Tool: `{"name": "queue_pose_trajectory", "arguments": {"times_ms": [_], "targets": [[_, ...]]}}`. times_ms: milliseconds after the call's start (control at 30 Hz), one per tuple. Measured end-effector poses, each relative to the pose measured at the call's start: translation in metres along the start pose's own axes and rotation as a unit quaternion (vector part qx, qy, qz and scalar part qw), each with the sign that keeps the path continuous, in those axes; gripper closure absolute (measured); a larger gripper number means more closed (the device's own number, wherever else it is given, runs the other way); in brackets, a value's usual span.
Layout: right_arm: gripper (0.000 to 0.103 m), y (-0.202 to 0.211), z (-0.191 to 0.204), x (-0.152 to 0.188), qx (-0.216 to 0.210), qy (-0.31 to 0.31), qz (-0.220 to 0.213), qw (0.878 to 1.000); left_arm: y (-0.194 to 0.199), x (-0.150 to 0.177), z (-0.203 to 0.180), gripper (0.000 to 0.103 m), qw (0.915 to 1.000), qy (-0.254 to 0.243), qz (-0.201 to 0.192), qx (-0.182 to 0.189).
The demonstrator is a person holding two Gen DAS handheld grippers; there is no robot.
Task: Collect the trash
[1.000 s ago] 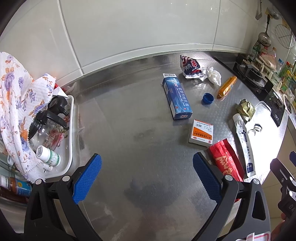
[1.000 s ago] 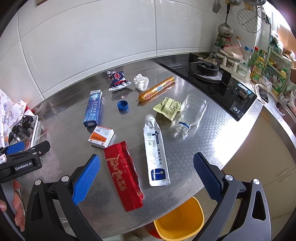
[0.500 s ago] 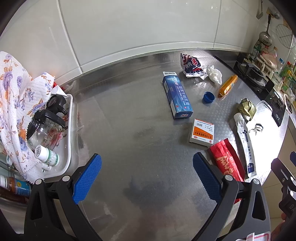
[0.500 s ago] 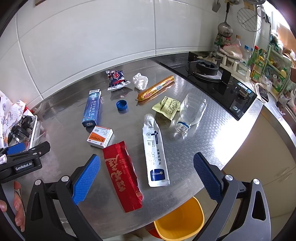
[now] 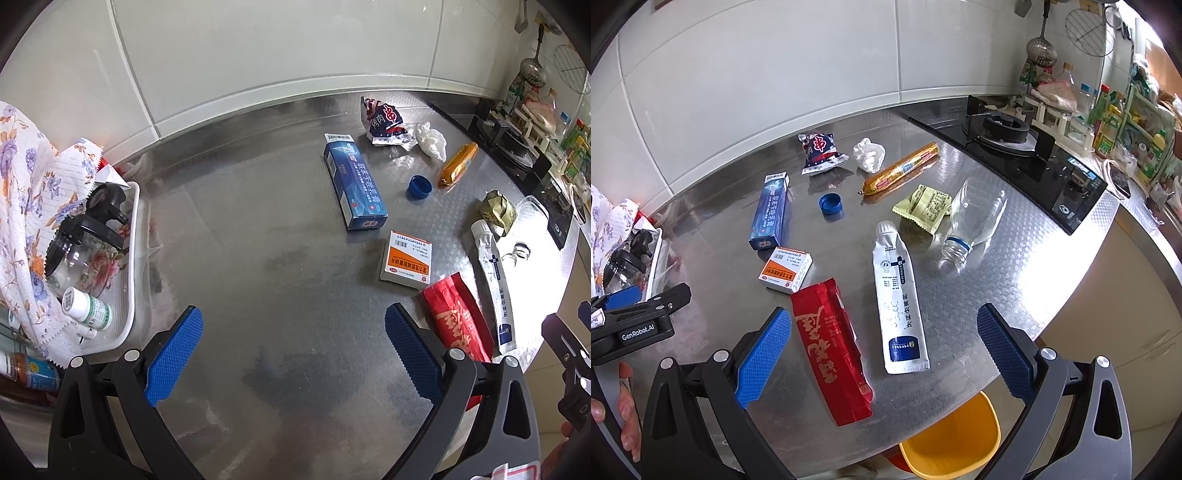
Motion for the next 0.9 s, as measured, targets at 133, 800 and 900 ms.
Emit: {"name": "queue_pose_trajectory", "arguments": {"times_ms": [133, 800, 900], "targets": [[0.003, -0.013, -0.004, -0.004, 0.004, 0.003, 0.009, 1.000, -0.009, -0.003, -0.007, 0.005, 1.0000, -0.007, 0.005, 0.002], [0.017, -0.085, -0.014, -0.014, 0.018, 0.010, 0.068, 0.998, -0.069, -0.035, -0.066, 0.005, 0.9967, -0.049, 0.048, 0.044], [0.017, -0.091, -0.017, -0.015, 0.018, 0.010, 0.076, 0.997, -0.074, -0.034, -0.072, 0.005, 0.9959, -0.053, 0.055, 0.048]]}}
Point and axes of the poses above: each gripper's, at about its wrist camera, not at the fingertips, and y roughly against the way its jaws point, z to its left, x to its underside, the point moved 6 cm from there along -y, roughly the way its jaws point, and after that the axes turned 13 degrees about z, right-handed, at the moved point
